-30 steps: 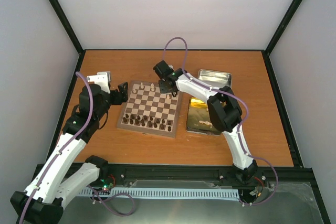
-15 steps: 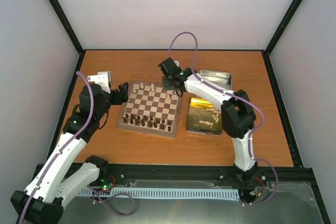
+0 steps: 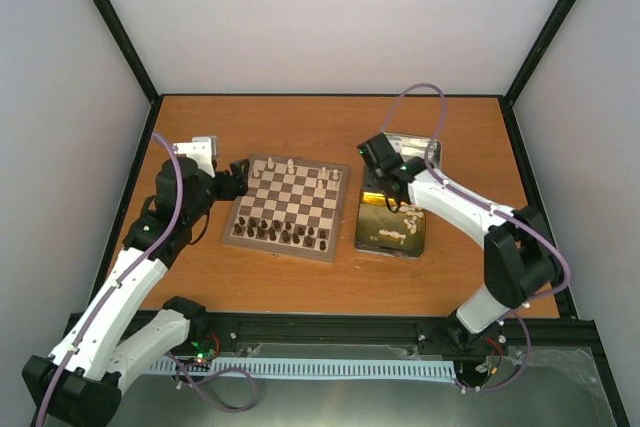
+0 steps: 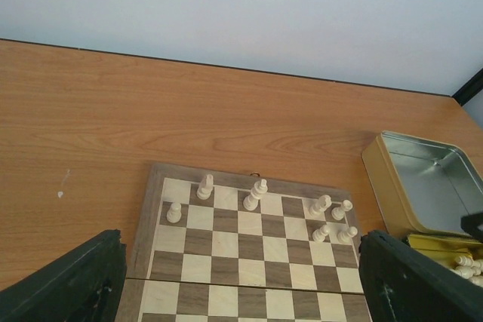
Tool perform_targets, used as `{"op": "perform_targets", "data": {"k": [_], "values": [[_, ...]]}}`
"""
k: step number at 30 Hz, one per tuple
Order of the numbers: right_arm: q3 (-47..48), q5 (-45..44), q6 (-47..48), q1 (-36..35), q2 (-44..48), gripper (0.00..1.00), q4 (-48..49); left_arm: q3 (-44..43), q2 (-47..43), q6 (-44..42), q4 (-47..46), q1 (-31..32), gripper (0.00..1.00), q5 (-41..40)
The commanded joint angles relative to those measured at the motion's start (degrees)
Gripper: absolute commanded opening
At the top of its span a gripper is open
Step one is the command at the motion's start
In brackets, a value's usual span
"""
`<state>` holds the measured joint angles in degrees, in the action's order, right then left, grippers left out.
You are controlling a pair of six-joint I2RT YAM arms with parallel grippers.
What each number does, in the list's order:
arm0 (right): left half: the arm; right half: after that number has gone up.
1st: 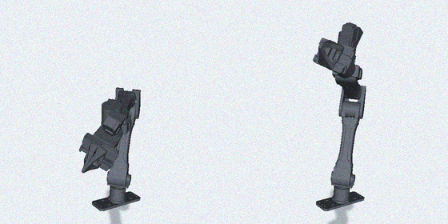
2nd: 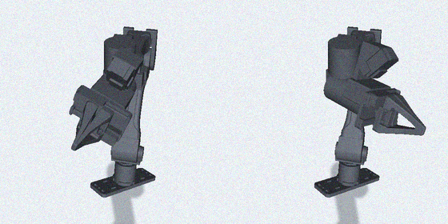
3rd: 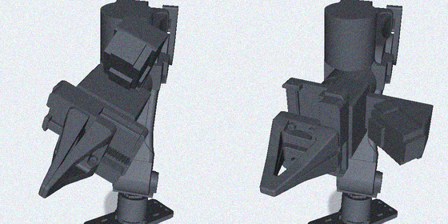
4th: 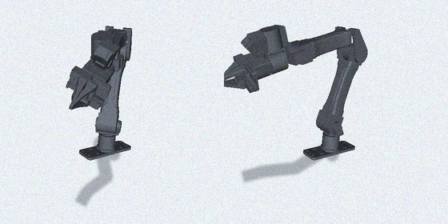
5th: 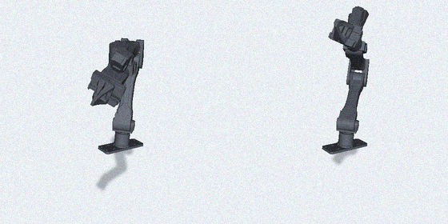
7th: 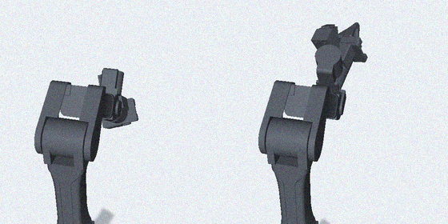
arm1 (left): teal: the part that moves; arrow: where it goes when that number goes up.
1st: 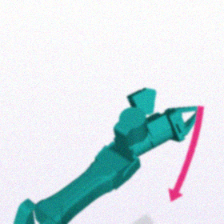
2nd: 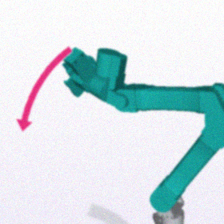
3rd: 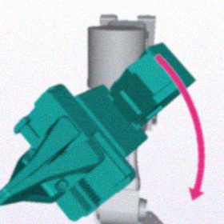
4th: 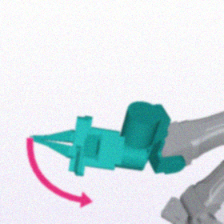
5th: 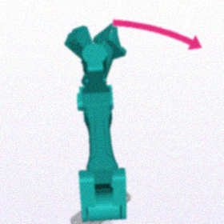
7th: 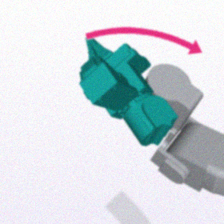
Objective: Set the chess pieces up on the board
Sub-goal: Pick up the chess piece from the storage box.
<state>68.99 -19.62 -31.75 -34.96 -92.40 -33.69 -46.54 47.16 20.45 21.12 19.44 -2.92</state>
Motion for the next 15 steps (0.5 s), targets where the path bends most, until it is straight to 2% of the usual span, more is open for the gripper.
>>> {"op": "perform_targets", "data": {"k": [1,5,15], "values": [[-8.4,-2.2,-3.6,3.5,4.8,0.43,-0.5,-1.5,0.8,-0.6,0.1,0.0,0.85,1.2],[-13.0,-1.3,-4.4,5.7,5.0,0.44,0.3,-1.9,1.7,-0.6,-0.1,0.0,0.85,1.3],[-17.1,2.2,-4.6,6.4,2.3,0.45,-1.5,-1.9,2.7,-0.7,0.1,0.0,0.85,0.7]]}}
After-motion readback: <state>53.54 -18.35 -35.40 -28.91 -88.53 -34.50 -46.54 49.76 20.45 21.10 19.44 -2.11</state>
